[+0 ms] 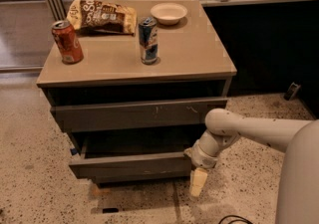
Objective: Open middle drawer
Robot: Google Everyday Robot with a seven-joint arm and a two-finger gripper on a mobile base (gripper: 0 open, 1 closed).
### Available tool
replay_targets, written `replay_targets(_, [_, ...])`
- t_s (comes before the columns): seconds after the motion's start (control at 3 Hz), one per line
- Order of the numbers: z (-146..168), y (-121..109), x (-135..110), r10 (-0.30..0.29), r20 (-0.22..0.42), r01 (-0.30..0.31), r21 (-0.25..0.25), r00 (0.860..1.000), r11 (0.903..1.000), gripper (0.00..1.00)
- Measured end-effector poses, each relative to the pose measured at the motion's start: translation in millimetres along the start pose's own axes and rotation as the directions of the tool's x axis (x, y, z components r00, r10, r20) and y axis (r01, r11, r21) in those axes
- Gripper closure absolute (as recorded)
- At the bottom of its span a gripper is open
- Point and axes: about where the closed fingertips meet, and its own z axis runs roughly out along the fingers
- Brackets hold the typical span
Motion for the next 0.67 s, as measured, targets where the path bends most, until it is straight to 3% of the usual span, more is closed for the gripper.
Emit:
replay_targets(0.33, [1.3,21.5,2.0,0.011,-0.001,-0.011,-0.094,1.0,0.9955,0.0])
replay_targets(0.67, [1.3,21.5,2.0,0.011,-0.001,-0.011,-0.094,1.0,0.9955,0.0])
